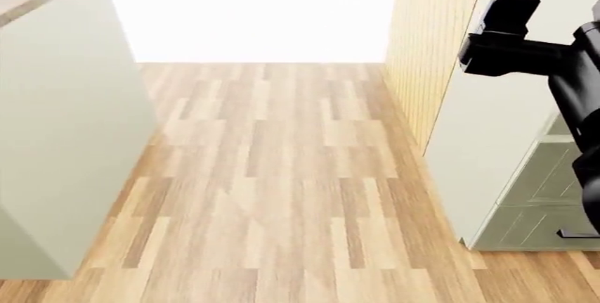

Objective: Move the drinks to the dining counter.

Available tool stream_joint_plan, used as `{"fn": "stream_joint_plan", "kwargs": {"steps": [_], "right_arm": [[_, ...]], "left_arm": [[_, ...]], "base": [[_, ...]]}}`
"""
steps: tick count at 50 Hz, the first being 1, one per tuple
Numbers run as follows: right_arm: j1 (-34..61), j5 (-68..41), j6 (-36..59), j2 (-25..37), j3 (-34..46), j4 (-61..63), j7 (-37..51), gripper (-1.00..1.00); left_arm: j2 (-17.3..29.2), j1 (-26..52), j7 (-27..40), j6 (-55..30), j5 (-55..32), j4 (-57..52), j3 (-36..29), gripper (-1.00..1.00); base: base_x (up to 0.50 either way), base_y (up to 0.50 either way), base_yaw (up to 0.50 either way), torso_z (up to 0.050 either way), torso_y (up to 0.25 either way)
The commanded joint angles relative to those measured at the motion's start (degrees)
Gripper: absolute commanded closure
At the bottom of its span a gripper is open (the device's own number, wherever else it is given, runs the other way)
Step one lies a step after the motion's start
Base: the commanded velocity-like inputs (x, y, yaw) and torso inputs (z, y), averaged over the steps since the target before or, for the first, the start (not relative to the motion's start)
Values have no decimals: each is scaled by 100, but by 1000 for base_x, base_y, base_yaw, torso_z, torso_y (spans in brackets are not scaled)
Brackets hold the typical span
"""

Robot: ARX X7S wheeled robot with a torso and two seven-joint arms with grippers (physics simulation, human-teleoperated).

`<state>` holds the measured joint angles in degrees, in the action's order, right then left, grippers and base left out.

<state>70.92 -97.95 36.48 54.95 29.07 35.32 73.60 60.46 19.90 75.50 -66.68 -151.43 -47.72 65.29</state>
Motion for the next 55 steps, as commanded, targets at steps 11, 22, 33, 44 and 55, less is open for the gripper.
{"fn": "stream_joint_plan", "kwargs": {"steps": [11, 22, 33, 44, 55], "right_arm": [[257, 133, 240, -319, 224, -457, -397, -100], [206, 63, 135, -331, 165, -446, -386, -100], [110, 129, 75, -396, 184, -460, -490, -100], [58, 89, 11, -350, 130, -406, -486, -100], [46, 109, 16, -344, 139, -387, -497, -100]], "left_arm": [[-69, -122, -35, -78, 15, 20, 142, -100], [-38, -156, -59, -65, 0, 28, 209, -100], [-69, -184, -119, -49, 85, -10, 145, -100], [-70, -229, -136, -49, 84, -16, 196, -100], [-94, -265, -170, -43, 128, -38, 191, -100]], "base": [[2, -500, 0, 0, 0], [2, -500, 0, 0, 0], [2, -500, 0, 0, 0], [2, -500, 0, 0, 0], [2, -500, 0, 0, 0]]}}
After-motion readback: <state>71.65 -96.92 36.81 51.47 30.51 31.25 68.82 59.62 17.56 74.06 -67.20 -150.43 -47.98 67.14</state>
